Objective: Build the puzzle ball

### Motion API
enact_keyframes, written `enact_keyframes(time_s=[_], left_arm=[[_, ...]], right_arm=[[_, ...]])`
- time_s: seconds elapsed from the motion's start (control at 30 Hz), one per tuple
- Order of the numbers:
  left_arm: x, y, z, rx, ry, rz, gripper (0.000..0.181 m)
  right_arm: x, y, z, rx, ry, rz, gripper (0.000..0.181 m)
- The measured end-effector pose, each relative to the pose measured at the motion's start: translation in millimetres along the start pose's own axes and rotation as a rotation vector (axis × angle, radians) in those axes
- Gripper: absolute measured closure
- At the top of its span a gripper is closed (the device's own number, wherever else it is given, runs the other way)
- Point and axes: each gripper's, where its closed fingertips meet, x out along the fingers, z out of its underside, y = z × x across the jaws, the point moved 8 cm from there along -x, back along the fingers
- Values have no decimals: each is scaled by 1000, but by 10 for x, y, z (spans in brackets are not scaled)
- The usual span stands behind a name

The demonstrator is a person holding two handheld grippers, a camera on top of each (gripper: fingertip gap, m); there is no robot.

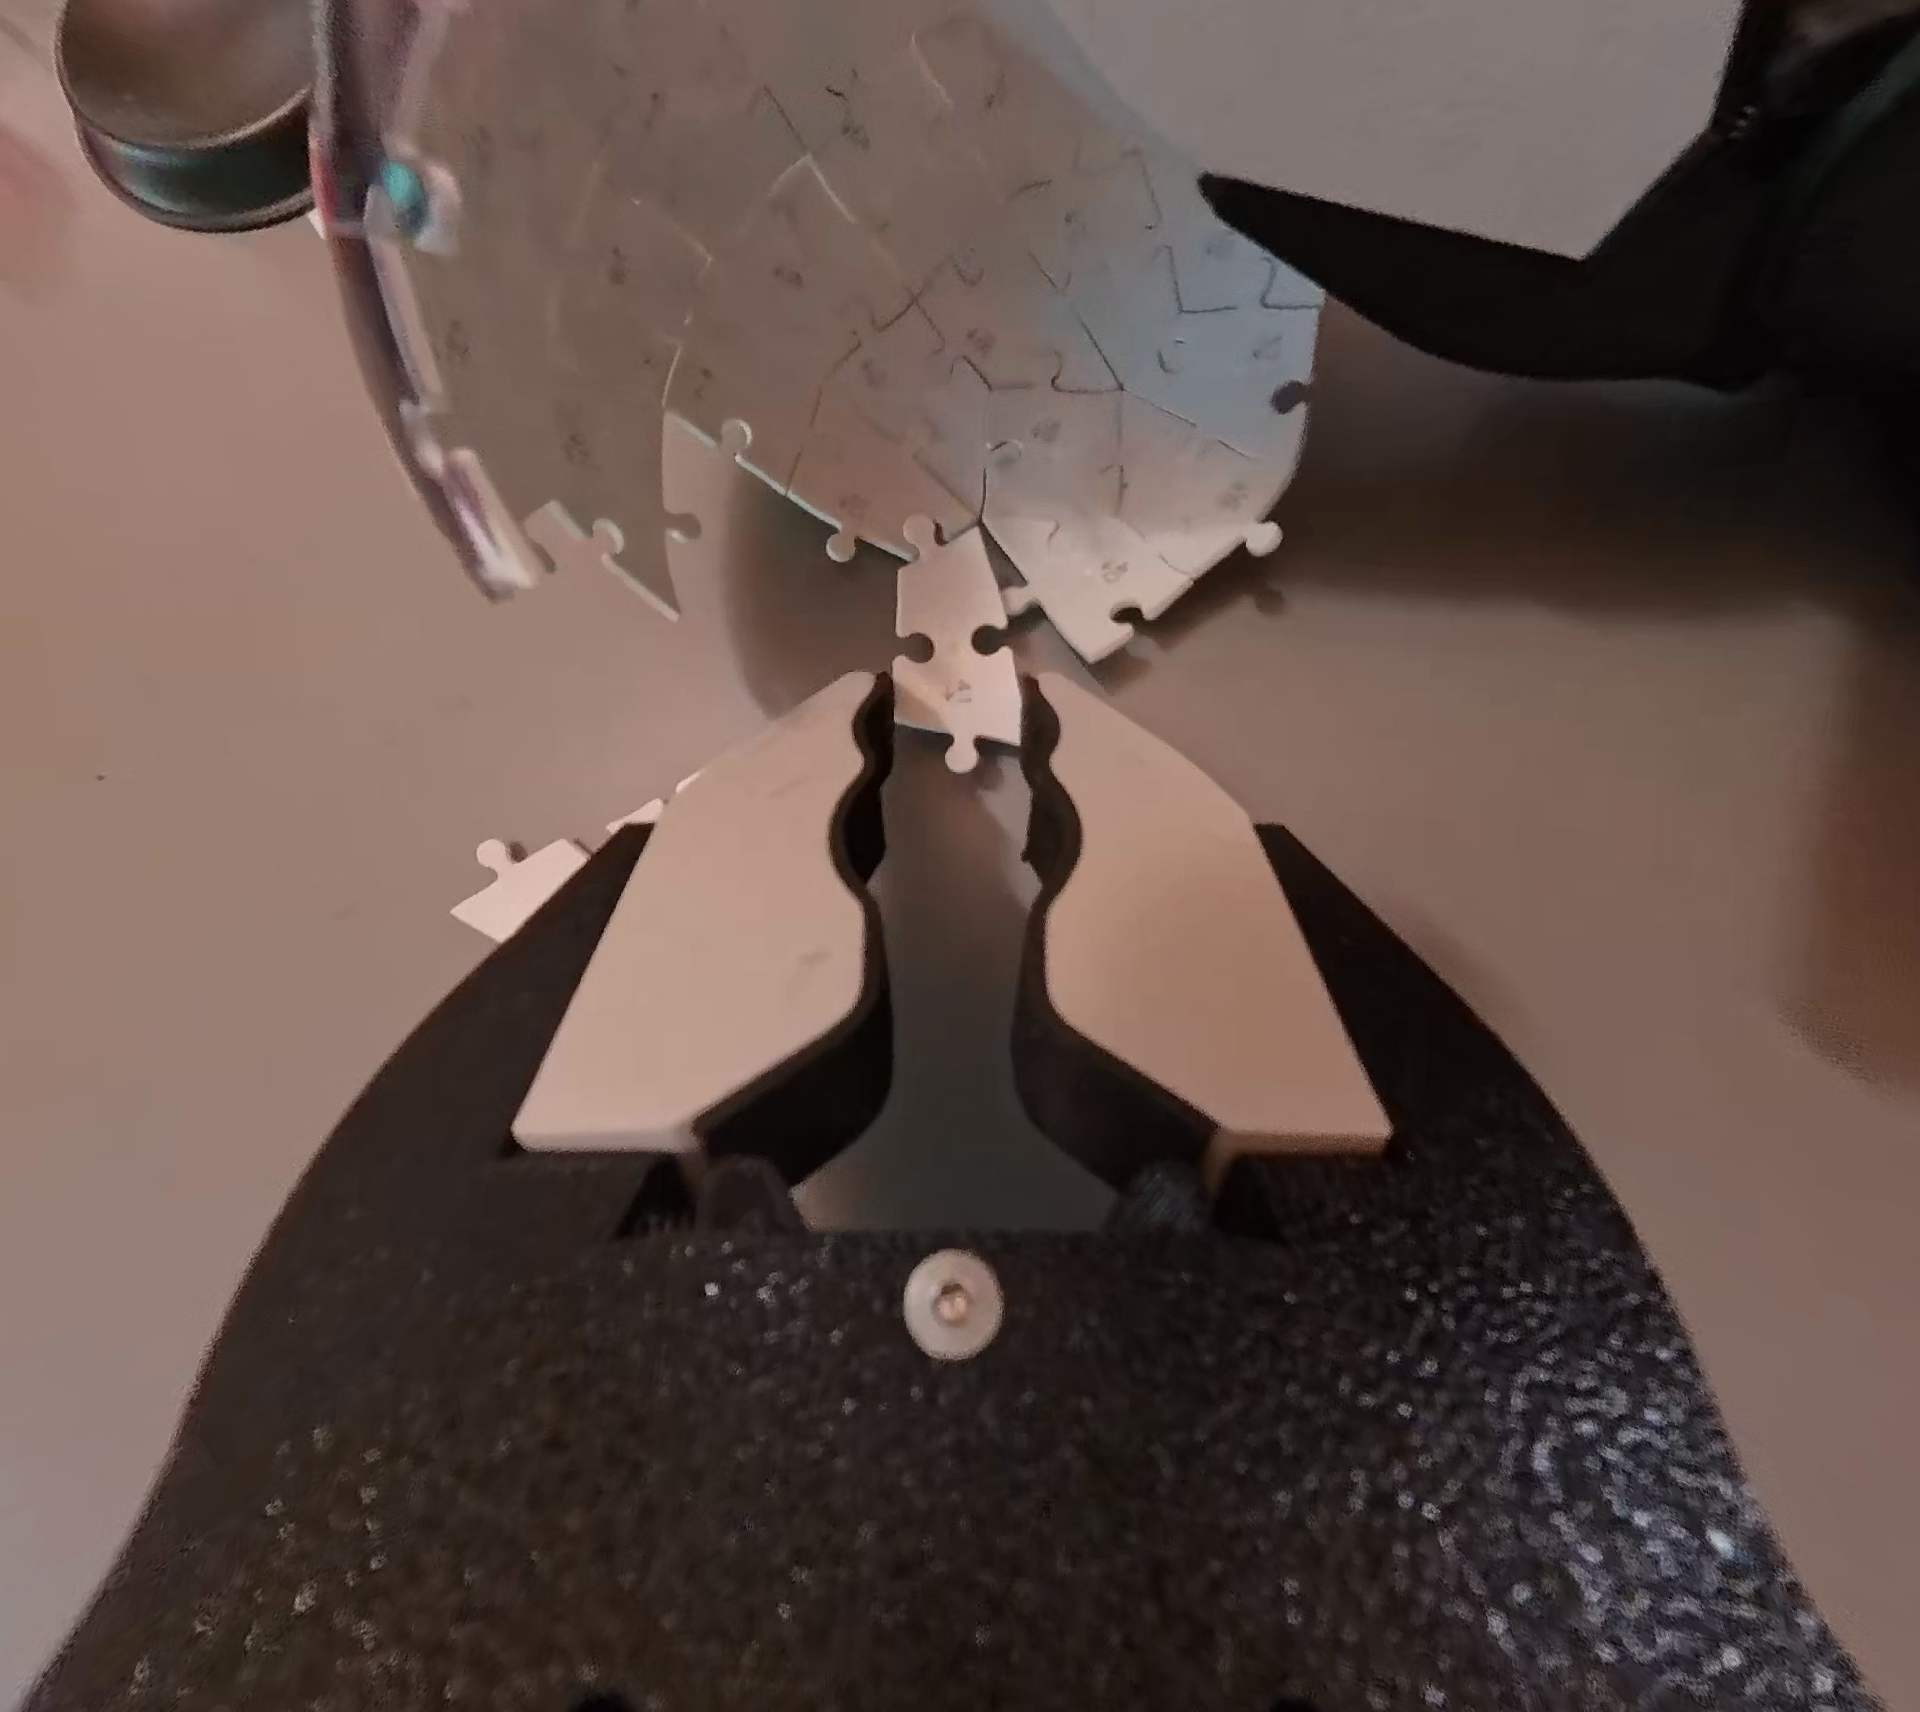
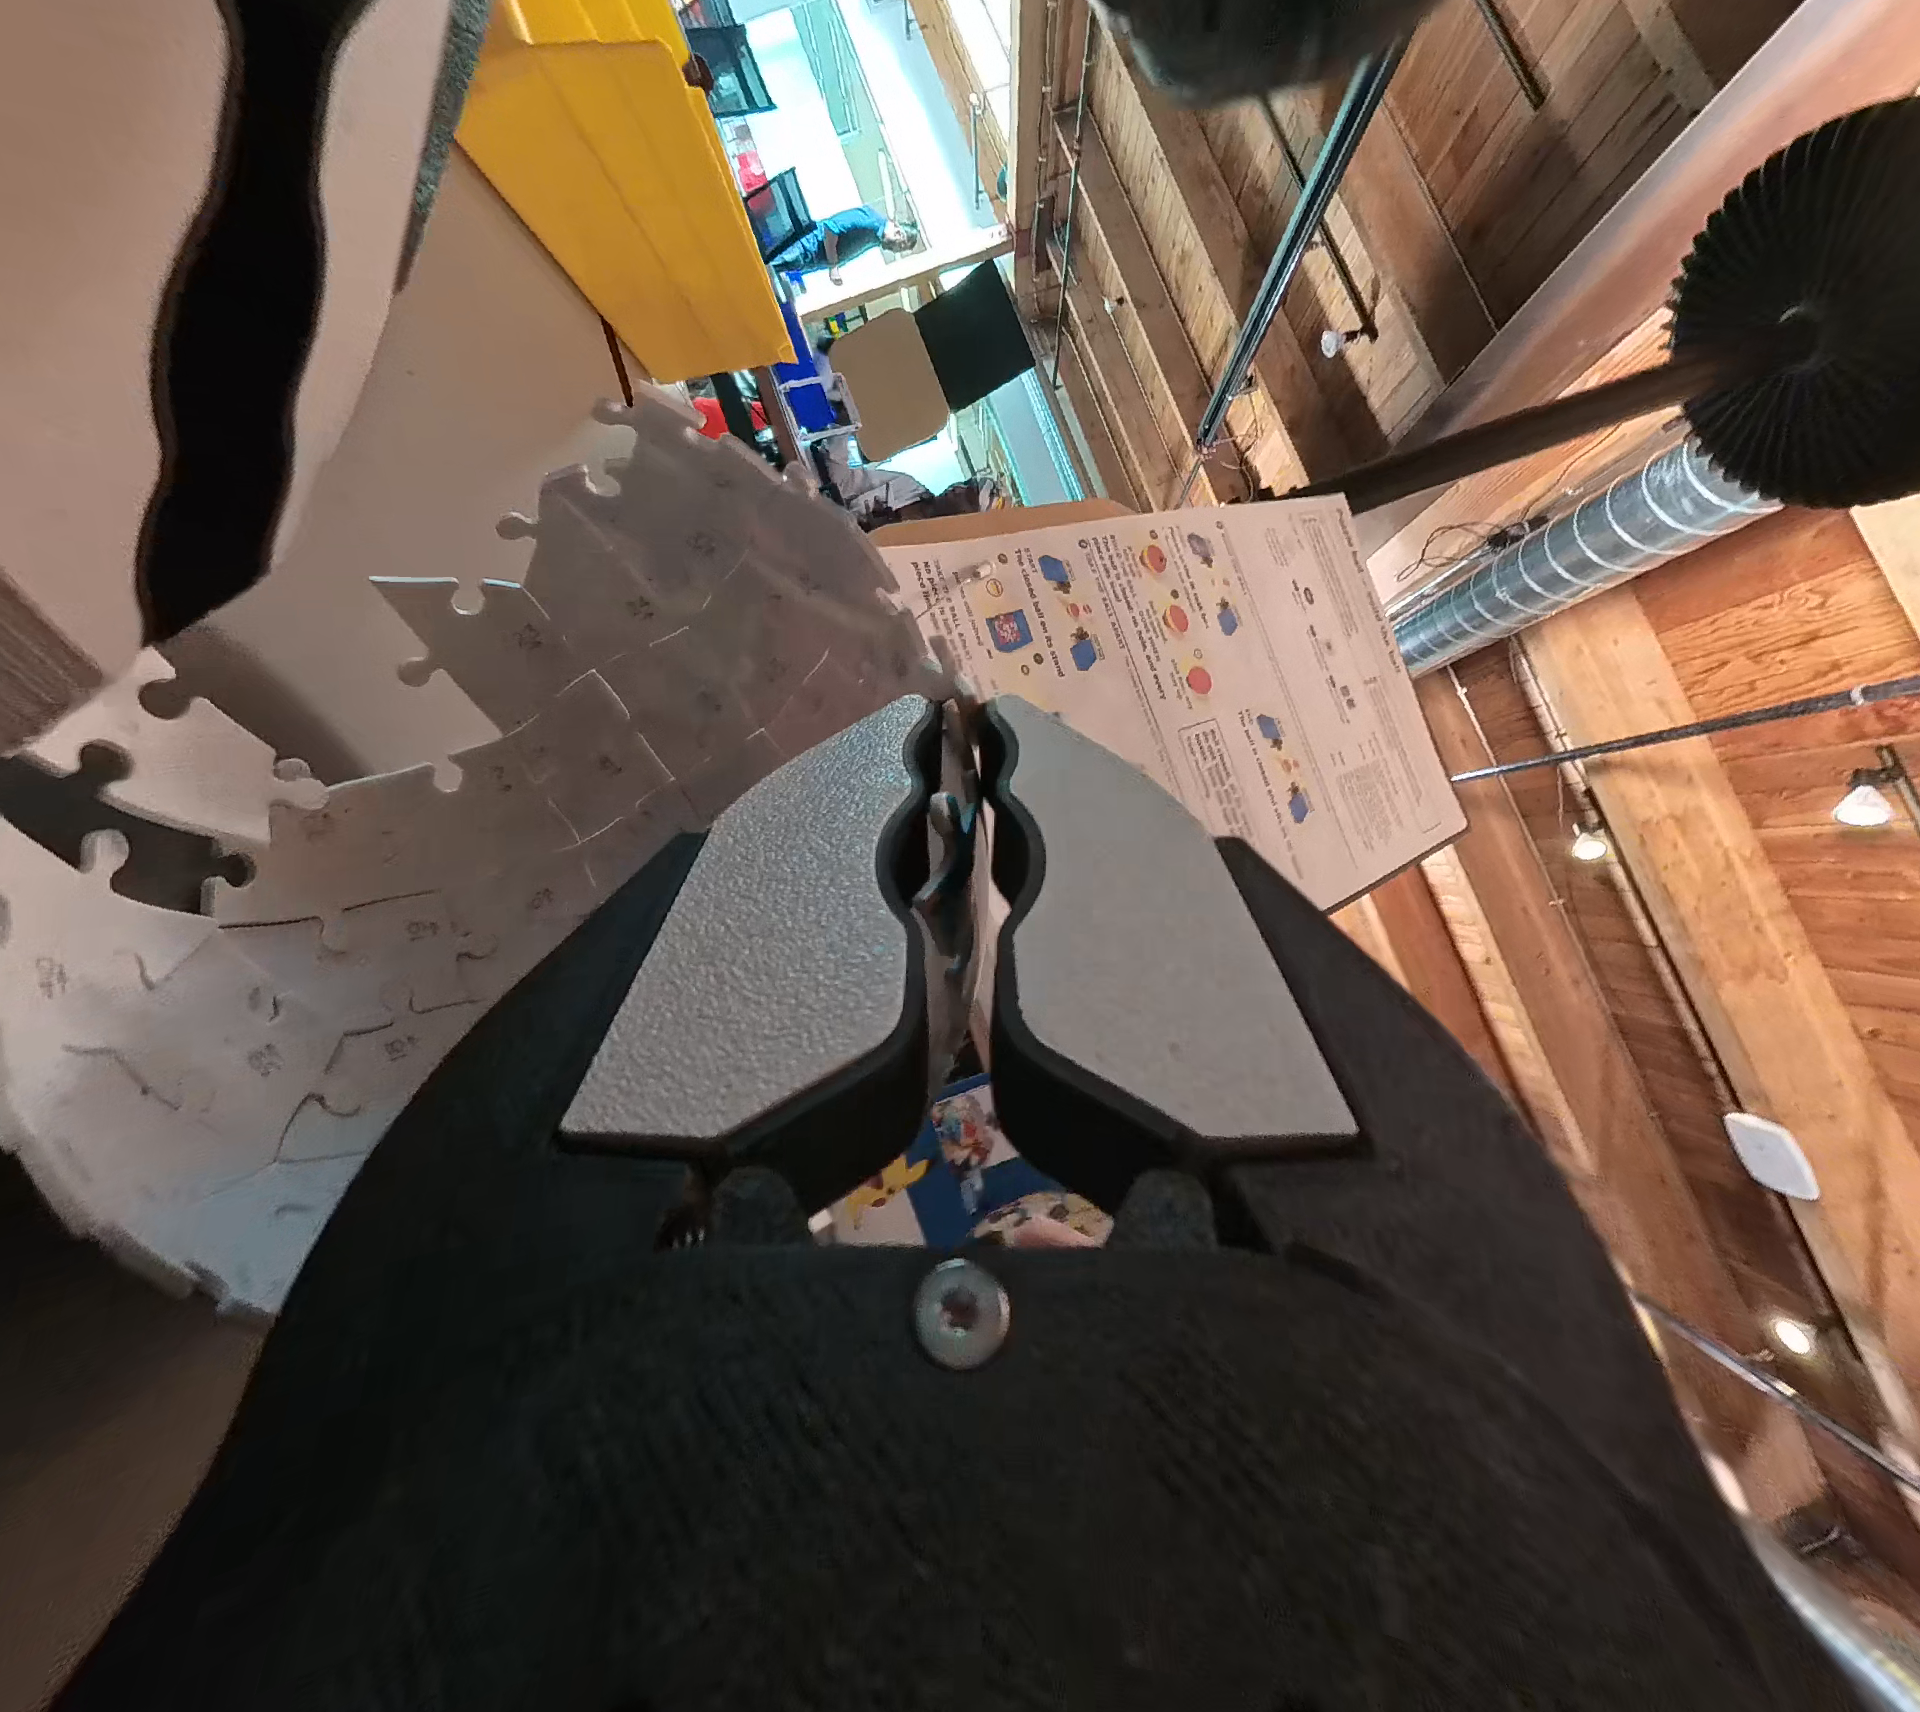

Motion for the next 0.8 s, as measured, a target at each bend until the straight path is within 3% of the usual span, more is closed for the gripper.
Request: enact_keyframes(time_s=[0.33,0.8], left_arm=[[67,41,-30,-71,-76,-25,159],[123,80,-41,-193,-68,-19,159]], right_arm=[[3,-48,-159,-154,44,-4,175],[-26,-60,-213,-87,58,-1,175]])
